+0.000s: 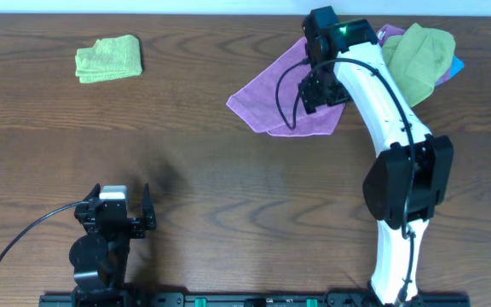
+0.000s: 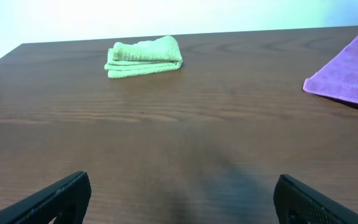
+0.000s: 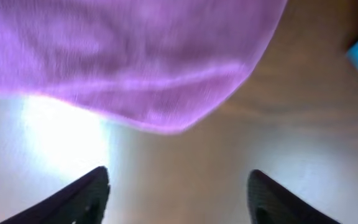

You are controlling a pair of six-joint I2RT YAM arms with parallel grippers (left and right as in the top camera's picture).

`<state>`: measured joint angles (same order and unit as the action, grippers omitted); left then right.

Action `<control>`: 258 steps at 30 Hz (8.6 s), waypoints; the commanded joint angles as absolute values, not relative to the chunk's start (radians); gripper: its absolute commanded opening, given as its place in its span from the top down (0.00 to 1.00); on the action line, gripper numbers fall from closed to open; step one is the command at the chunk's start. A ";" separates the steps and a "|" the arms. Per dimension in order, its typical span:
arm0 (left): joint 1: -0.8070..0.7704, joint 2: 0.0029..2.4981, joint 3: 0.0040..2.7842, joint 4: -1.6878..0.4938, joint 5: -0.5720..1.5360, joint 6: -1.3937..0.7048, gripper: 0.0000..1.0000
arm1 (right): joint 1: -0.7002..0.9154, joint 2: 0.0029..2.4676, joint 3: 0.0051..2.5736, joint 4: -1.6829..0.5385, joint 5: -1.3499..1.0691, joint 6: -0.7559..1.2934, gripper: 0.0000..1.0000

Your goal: Fold the cloth

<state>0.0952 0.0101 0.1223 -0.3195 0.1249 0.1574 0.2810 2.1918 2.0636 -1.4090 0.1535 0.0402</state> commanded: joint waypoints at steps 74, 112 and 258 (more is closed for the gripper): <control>0.092 0.004 0.100 -0.327 0.131 0.157 0.05 | 0.276 2.063 1.331 -0.421 -0.185 0.003 0.99; 0.092 0.004 0.100 -0.327 0.131 0.157 0.05 | 0.487 2.062 1.331 -0.849 -0.150 -0.001 0.99; -0.361 2.106 1.527 -0.265 0.131 -0.054 0.94 | 0.266 0.921 1.012 -0.960 0.208 0.241 0.10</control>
<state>-0.3500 2.0861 1.5005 -0.2802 0.1417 -0.0593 0.2810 0.9123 1.0153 -0.9634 0.2169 0.2729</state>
